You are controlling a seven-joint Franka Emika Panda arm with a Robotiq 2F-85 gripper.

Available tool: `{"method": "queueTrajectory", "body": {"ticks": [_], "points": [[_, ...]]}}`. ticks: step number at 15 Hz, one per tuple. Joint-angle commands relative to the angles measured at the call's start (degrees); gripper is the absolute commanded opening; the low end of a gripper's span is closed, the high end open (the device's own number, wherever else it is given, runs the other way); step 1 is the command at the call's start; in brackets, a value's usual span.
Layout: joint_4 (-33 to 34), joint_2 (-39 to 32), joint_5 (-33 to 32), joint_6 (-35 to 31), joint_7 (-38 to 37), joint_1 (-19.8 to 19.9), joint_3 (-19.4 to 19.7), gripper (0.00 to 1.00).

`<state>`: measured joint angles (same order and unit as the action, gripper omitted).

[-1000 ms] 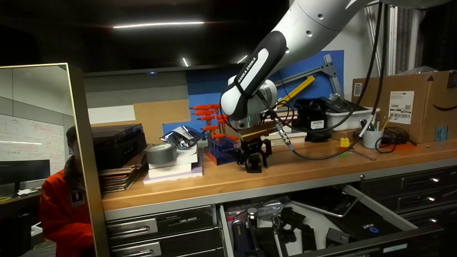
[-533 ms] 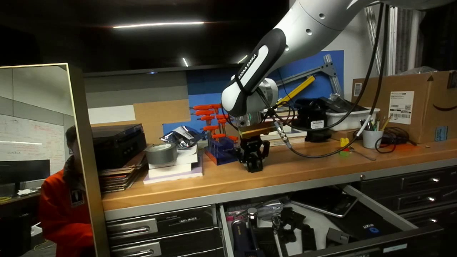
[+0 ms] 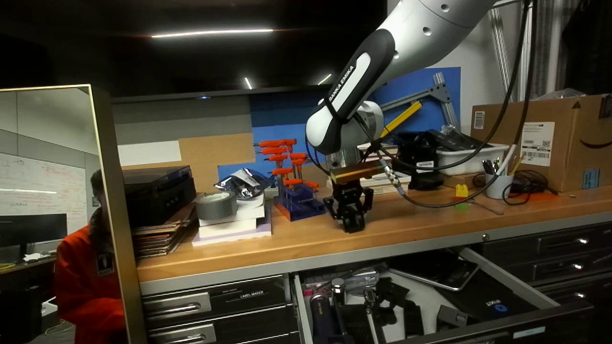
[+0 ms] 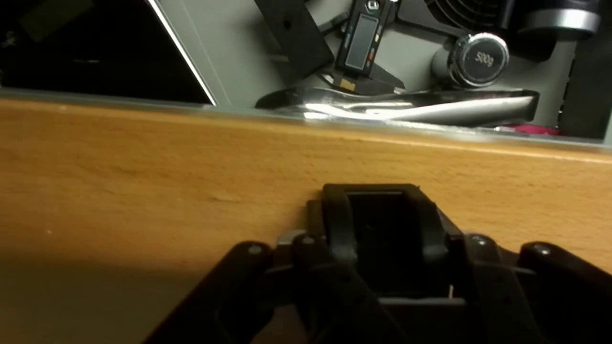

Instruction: Pick up the black objects from the counter and put them in the open drawer and close it

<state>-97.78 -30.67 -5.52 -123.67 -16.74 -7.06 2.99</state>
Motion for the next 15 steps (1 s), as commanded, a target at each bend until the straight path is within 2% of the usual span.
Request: {"method": "queueTrajectory", "body": {"ticks": [1, 9, 12, 15], "points": [[-11.6, 9.1, -0.7, -0.8, 1.3, 1.3, 0.3, 0.26], [-30.0, 22.7, 1.7, -3.1, 10.1, 6.9, 0.2, 0.26], [-34.6, 24.6, 6.3, -5.8, 18.9, 9.5, -0.1, 0.26], [-36.9, 22.9, 13.4, -7.3, 29.5, 11.7, -0.3, 0.26]]}}
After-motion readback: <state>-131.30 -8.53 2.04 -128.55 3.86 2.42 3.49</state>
